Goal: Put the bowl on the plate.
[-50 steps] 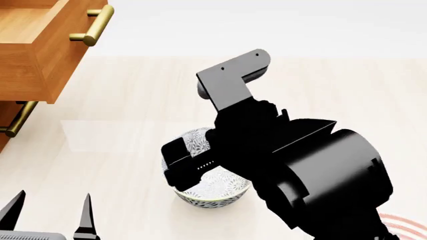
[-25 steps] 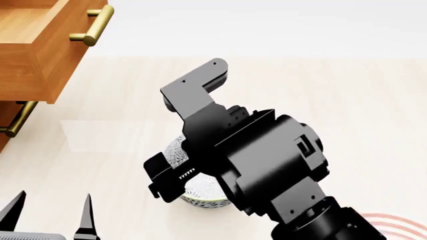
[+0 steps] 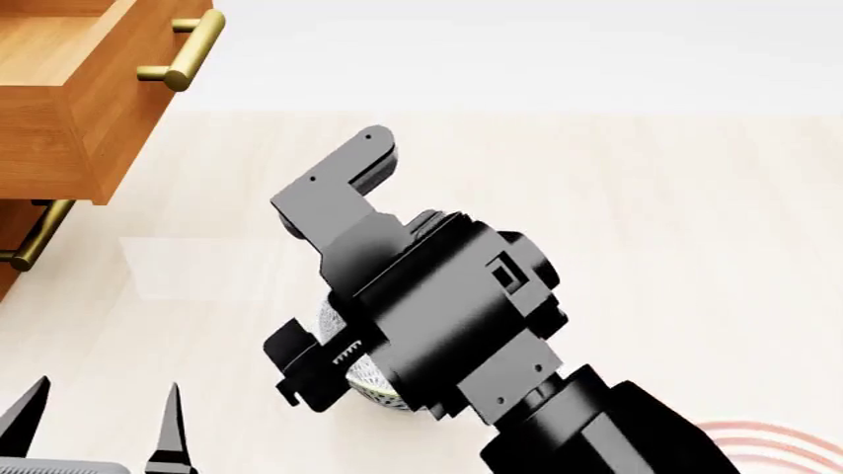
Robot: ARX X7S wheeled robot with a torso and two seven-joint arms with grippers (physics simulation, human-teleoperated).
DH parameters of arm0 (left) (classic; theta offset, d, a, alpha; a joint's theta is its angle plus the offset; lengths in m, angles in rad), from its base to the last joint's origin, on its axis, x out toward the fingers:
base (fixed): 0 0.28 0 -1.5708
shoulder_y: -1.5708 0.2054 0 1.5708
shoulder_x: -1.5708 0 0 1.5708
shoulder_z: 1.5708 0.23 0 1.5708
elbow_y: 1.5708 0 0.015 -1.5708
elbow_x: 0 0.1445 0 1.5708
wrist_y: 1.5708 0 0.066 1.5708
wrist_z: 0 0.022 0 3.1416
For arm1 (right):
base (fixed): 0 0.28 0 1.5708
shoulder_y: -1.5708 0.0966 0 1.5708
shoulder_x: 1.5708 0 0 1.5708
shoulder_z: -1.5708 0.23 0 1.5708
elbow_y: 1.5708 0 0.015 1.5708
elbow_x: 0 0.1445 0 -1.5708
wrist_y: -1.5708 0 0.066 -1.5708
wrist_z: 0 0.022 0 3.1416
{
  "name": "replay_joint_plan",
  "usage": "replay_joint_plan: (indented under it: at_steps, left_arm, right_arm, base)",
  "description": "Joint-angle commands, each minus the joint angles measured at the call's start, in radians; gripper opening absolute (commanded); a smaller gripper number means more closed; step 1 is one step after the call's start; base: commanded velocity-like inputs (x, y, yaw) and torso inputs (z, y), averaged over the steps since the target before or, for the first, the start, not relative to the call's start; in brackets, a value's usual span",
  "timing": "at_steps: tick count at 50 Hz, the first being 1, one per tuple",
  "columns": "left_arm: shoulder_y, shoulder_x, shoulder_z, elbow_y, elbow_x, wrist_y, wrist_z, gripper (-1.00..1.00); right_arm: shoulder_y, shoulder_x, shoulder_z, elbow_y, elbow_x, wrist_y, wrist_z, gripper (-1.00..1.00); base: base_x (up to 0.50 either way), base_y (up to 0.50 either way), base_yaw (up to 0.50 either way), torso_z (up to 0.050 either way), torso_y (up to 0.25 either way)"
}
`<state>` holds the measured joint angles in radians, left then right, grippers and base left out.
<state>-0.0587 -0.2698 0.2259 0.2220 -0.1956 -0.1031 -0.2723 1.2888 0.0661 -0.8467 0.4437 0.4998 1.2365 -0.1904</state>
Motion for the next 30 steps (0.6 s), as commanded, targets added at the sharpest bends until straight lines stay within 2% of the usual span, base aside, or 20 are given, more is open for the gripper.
replay_joint_plan:
  at_steps: [1, 12, 30]
  left_arm:
    - [-0.002, -0.005, 0.003, 0.006, -0.003, -0.006, -0.007, 1.0]
    - [-0.002, -0.008, 0.009, 0.007, 0.001, -0.004, -0.013, 1.0]
    - [-0.002, -0.015, 0.011, 0.015, -0.008, -0.009, -0.021, 1.0]
  right_arm:
    - [0.021, -0.029, -0.064, 0.081, -0.019, -0.05, -0.028, 1.0]
    - [0.051, -0.064, -0.156, 0.207, 0.017, -0.14, -0.034, 1.0]
    - [0.151, -0.066, -0.585, 0.343, 0.498, -0.373, 0.098, 1.0]
  base:
    - [0.0, 0.0, 0.0, 0.0, 0.0]
    - [0.0, 0.0, 0.0, 0.0, 0.0]
    - [0.0, 0.0, 0.0, 0.0, 0.0]
